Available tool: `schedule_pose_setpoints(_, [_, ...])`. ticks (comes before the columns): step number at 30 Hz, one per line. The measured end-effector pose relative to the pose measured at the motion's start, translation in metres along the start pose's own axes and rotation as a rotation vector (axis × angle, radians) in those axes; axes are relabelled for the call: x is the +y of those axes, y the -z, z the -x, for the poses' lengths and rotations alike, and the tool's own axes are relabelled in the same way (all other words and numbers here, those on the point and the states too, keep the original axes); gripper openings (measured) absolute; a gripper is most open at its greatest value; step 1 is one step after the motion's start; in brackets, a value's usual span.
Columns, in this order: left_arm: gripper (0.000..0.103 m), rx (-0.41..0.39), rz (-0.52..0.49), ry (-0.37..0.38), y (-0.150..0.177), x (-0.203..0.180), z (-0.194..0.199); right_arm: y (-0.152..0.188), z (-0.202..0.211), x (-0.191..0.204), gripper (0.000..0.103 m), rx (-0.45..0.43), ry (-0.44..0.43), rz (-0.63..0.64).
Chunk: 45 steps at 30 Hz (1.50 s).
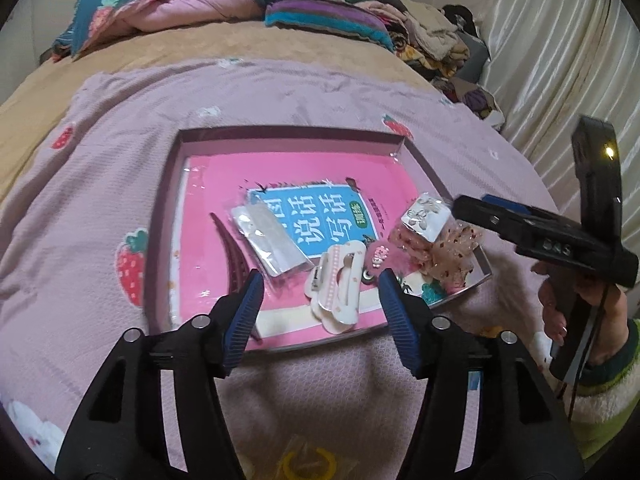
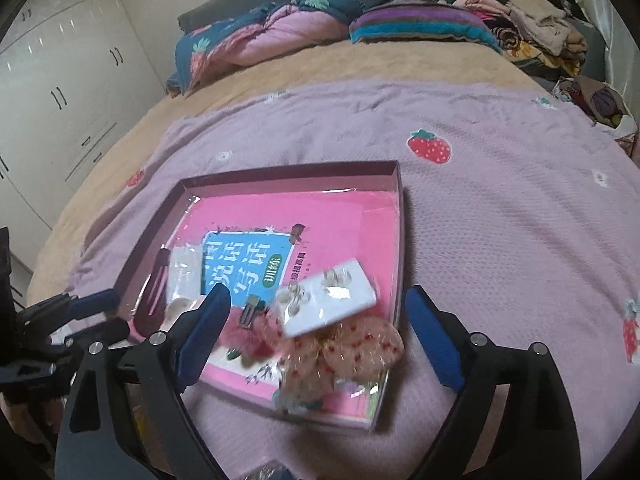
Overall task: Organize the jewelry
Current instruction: 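Withdraw both open tools from the tray toward the remaining items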
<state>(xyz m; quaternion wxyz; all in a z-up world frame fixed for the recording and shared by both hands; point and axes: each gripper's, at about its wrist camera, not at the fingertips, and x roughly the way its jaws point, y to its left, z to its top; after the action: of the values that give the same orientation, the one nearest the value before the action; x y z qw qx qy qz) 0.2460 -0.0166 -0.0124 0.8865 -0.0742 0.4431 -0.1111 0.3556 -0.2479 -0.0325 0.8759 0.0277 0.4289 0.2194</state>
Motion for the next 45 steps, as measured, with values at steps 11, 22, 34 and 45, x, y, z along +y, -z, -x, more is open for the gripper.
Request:
schedule_pose_setpoints(11, [0.072, -0.094, 0.044, -0.025, -0.002, 0.006, 0.050, 0.004, 0.054, 0.010, 0.091, -0.083, 0.006, 0.006])
schedule_pose_setpoints(22, [0.082, -0.188, 0.068, -0.034, 0.006, 0.004, 0.099, 0.013, 0.102, 0.030, 0.092, -0.145, 0.004, 0.046])
schedule_pose_setpoints(34, [0.086, -0.237, 0.078, -0.046, 0.024, 0.006, 0.139, 0.030, 0.147, 0.048, 0.094, -0.200, 0.012, 0.069])
schedule_pose_setpoints(45, [0.086, -0.235, 0.107, -0.059, 0.052, 0.018, 0.154, 0.054, 0.169, 0.063, 0.095, -0.207, 0.016, 0.113])
